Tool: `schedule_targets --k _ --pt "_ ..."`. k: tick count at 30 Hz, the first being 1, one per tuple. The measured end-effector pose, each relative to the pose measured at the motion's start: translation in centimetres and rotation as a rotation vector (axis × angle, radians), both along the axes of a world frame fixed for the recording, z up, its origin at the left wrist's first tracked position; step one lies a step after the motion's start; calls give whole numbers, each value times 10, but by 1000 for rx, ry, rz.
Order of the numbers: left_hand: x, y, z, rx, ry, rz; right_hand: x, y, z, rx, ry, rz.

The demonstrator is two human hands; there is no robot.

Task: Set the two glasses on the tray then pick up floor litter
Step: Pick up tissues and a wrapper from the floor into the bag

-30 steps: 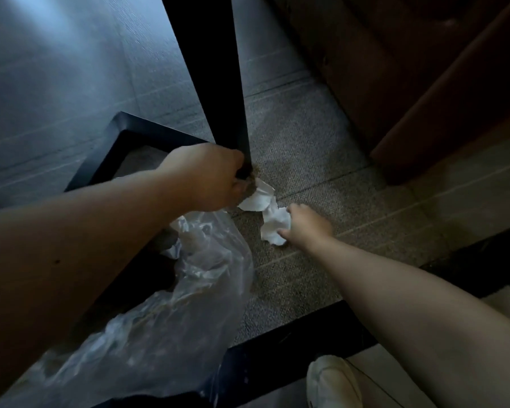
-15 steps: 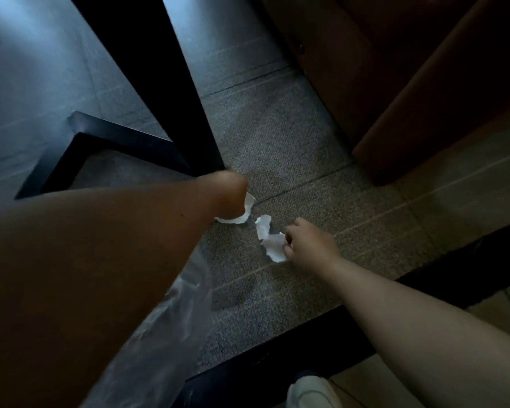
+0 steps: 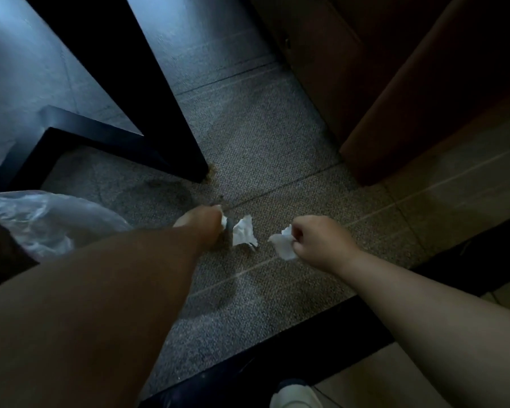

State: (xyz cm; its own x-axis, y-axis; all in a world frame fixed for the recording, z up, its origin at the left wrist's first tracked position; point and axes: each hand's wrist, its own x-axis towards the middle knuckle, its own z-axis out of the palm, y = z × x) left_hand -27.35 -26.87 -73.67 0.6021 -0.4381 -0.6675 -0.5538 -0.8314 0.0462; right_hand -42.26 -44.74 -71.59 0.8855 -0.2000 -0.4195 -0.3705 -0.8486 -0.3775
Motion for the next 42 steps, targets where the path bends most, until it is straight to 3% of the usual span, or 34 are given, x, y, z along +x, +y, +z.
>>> schedule_targets --k 5,12,18,21,24,29,32,34,36,40,42 --pt "24 -14 39 37 -31 -211 29 20 -2 61 6 71" --pt "35 -2 141 -237 -118 -439 71 69 -20 -42 245 238" --pt "13 59 200 -433 -193 -414 68 76 -17 -101 455 301" --pt "6 102 226 -519 -245 -310 55 73 -13 -89 280 113" --pt "-3 150 253 -536 -256 -167 57 85 30 66 -8 -66" --pt "-25 222 256 -327 -328 -87 59 142 157 358 -369 63" --pt "-32 241 232 -121 -309 -93 68 185 195 349 -440 229" --pt "-33 253 218 -87 -272 -104 77 213 201 319 -483 353" --pt "-33 260 213 -105 -266 -120 86 234 197 245 -424 486" --pt "-42 284 233 -199 -391 -117 100 259 195 -120 -165 656" --pt "-49 310 245 -298 -487 -107 103 270 204 -169 -164 670"
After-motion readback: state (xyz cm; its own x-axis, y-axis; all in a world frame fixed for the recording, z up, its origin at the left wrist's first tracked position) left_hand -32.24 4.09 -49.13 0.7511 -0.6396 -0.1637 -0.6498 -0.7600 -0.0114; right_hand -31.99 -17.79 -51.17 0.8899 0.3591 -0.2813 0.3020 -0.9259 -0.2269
